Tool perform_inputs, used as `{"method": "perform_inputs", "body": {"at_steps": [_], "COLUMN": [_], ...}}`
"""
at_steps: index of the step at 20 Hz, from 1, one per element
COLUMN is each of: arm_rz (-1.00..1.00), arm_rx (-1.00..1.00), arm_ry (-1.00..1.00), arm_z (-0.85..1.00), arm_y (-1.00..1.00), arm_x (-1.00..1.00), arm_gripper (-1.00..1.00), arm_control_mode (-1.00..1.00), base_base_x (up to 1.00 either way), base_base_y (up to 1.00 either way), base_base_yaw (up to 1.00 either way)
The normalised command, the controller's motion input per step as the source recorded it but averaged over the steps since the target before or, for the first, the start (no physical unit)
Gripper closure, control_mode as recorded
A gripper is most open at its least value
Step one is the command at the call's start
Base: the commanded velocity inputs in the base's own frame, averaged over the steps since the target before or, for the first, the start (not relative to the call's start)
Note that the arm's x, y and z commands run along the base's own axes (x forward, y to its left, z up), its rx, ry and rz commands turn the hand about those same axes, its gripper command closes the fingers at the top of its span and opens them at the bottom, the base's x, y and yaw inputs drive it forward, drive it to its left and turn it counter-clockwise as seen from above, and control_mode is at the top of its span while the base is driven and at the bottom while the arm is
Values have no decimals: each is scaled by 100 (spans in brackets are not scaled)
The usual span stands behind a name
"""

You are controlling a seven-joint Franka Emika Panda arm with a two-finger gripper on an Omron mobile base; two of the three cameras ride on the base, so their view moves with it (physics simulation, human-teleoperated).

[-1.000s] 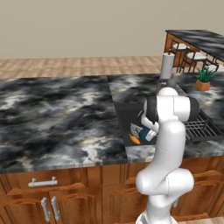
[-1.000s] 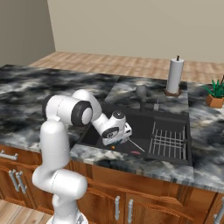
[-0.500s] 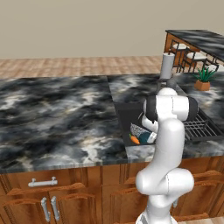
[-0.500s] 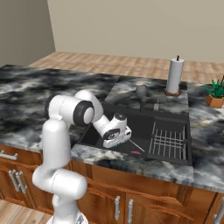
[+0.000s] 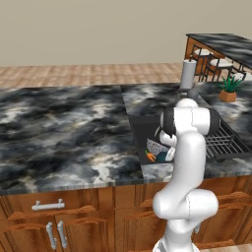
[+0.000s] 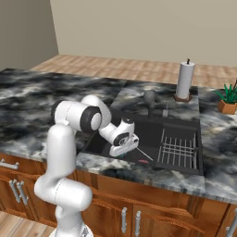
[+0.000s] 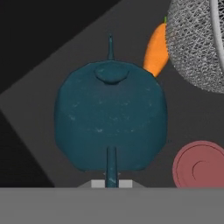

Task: Pick the teapot and strainer and place them in the sink. Then turn on the water.

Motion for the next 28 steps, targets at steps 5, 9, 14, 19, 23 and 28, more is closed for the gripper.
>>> {"method": "perform_inputs", "body": {"at_steps": [5, 9, 14, 19, 23, 28], "arm_rz": [1, 3, 4, 5, 4, 5], "arm_rx": [0, 0, 0, 0, 0, 0], "arm_ry": [11, 0, 0, -2, -1, 0], "arm_z": [-7, -20, -29, -23, -6, -9], "arm_y": [0, 0, 0, 0, 0, 0], "arm_x": [6, 0, 0, 2, 7, 7], "arm_gripper": [100, 100, 100, 100, 100, 100], "arm_control_mode": [-100, -100, -100, -100, -100, -100], "base_base_x": [0, 0, 0, 0, 0, 0], "base_base_y": [0, 0, 0, 0, 0, 0], "base_base_yaw": [0, 0, 0, 0, 0, 0]}}
